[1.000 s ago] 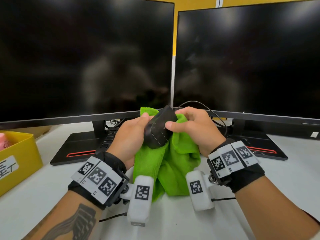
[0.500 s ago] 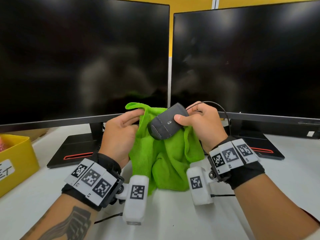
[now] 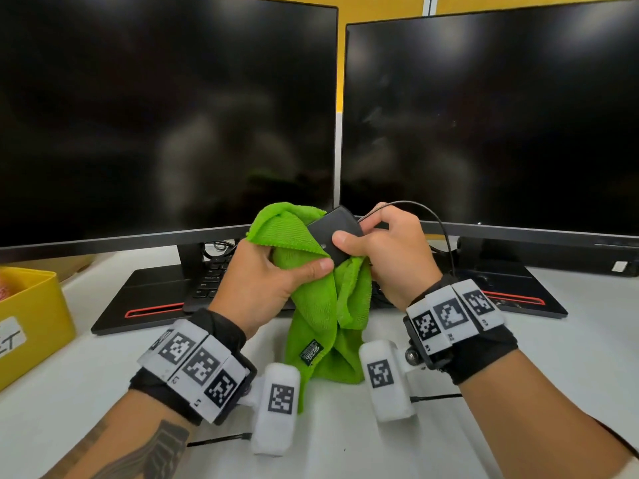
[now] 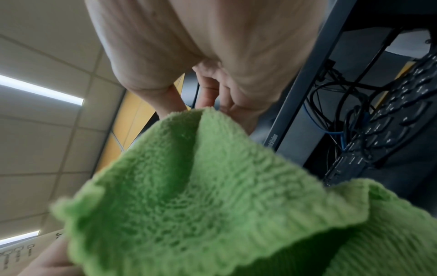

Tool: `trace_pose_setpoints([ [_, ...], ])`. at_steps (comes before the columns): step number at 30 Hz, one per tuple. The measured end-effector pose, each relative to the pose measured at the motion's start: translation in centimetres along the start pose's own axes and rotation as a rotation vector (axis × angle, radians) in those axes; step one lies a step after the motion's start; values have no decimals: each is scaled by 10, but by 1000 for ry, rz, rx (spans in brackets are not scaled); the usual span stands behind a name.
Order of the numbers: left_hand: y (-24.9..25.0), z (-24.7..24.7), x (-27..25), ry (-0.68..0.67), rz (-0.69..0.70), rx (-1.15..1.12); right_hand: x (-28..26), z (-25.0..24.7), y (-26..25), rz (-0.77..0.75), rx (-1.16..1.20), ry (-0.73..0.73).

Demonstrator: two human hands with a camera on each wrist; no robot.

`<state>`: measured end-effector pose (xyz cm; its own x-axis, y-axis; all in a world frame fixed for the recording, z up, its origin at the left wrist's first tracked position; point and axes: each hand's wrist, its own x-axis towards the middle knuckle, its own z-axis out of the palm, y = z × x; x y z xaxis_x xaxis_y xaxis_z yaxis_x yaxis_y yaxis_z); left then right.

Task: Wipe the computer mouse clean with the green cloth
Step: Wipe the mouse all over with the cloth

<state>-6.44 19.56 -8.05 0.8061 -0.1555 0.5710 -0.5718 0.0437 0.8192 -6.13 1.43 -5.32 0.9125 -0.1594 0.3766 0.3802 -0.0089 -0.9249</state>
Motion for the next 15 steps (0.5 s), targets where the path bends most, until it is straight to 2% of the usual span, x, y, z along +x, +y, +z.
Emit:
trace_pose_setpoints([
  [3,-1,0,0,19,90,75,-1,-1,-3,-8,10,-5],
  [6,1,1,2,94,196,294,-1,0,-6,5,50,-13],
  [11,-1,-4,7,208,172,443,-5,3,-9,20,85,-46],
  [15,-8,-12,12,261,161,434,-5,6,-10,3,69,-45],
])
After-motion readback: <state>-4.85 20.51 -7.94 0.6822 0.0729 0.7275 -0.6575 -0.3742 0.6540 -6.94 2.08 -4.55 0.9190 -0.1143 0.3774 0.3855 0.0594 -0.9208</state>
